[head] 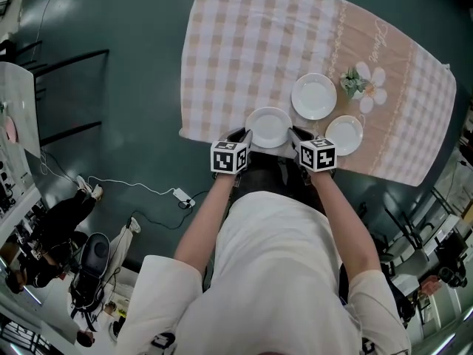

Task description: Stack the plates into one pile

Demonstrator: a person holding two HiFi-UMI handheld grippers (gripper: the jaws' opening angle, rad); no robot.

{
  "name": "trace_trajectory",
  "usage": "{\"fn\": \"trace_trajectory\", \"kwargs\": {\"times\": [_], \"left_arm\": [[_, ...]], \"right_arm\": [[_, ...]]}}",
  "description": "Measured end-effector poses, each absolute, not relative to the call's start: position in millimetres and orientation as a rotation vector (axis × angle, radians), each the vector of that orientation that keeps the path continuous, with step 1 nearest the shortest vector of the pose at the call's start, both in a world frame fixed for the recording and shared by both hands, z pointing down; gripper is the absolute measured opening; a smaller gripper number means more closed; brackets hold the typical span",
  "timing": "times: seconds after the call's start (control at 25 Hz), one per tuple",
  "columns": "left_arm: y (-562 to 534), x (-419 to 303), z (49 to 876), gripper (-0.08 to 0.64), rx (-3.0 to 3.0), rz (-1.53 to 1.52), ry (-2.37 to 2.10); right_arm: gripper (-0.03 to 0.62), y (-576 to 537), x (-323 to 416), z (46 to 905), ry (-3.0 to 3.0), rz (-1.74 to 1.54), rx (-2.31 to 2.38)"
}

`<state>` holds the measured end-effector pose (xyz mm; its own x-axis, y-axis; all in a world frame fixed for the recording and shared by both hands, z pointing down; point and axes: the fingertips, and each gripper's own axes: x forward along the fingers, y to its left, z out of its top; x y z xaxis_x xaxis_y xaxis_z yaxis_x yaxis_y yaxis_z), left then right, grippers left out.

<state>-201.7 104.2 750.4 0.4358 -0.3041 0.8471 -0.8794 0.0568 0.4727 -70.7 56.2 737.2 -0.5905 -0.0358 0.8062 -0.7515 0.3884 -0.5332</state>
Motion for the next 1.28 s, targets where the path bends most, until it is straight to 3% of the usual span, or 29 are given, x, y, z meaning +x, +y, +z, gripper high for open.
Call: {"fn": "trace_trajectory", "kwargs": {"times": [0.76,1.28], "left_arm": [[74.8,-167.8,710.3,0.051,1.577,0.638,-1.094],[47.3,-96.0,698.6,0.051,1.664,0.690,-1.015]], "right_arm": [[0.058,40.8,-32.2,705.3,-1.972,1.283,0.812],[0.058,26.0,41.5,688.6,-1.957,1.297,0.915]]}}
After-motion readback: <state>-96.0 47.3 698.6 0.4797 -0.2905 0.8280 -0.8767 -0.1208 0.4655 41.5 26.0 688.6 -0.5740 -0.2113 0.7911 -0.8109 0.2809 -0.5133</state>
